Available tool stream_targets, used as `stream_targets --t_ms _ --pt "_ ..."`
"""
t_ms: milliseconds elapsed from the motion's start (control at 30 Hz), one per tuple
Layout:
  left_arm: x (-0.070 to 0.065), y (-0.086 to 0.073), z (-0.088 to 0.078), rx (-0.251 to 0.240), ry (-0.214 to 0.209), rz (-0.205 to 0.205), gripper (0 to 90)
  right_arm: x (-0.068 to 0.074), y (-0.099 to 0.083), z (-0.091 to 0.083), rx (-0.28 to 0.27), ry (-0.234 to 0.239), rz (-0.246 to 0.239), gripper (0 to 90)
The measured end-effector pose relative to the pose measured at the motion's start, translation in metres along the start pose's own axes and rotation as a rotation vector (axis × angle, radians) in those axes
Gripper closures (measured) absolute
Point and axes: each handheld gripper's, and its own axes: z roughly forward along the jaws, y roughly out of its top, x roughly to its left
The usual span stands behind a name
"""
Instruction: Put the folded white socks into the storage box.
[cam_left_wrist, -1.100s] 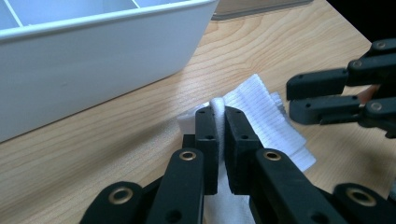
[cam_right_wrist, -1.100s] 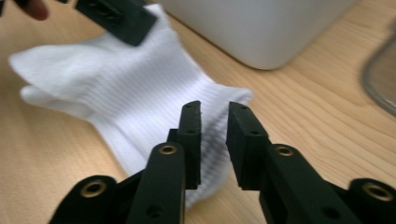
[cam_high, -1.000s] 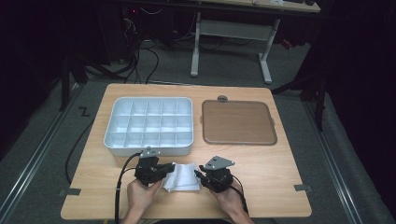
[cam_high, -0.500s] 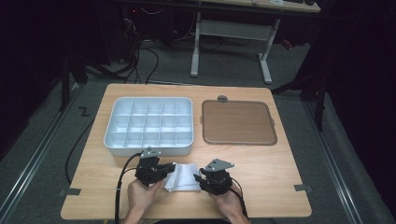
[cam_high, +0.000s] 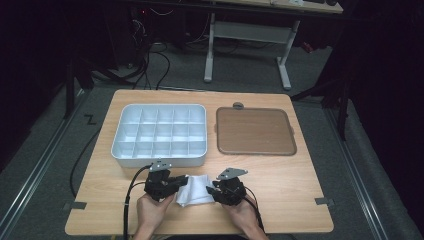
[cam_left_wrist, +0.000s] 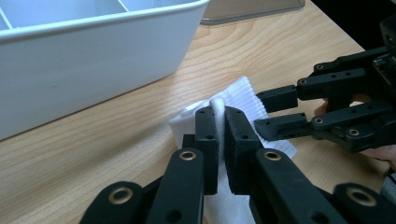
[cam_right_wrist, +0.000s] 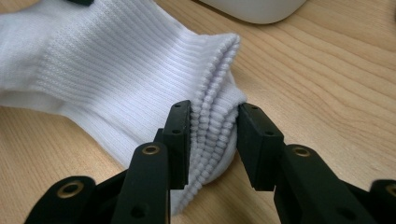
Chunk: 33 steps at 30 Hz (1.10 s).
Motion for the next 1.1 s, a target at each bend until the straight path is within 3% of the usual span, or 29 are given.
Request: stream_targets --t_ms 600,1100 --pt "0.000 0.002 -0.004 0.006 -0.003 -0.017 85.4 0.004 0.003 0.005 0.004 0.028 -0.010 69.2" --pt "-0.007 0.001 -0.006 0.025 -0.014 0.012 85.3 0.015 0.009 0.012 0.019 0.057 -0.043 69.6"
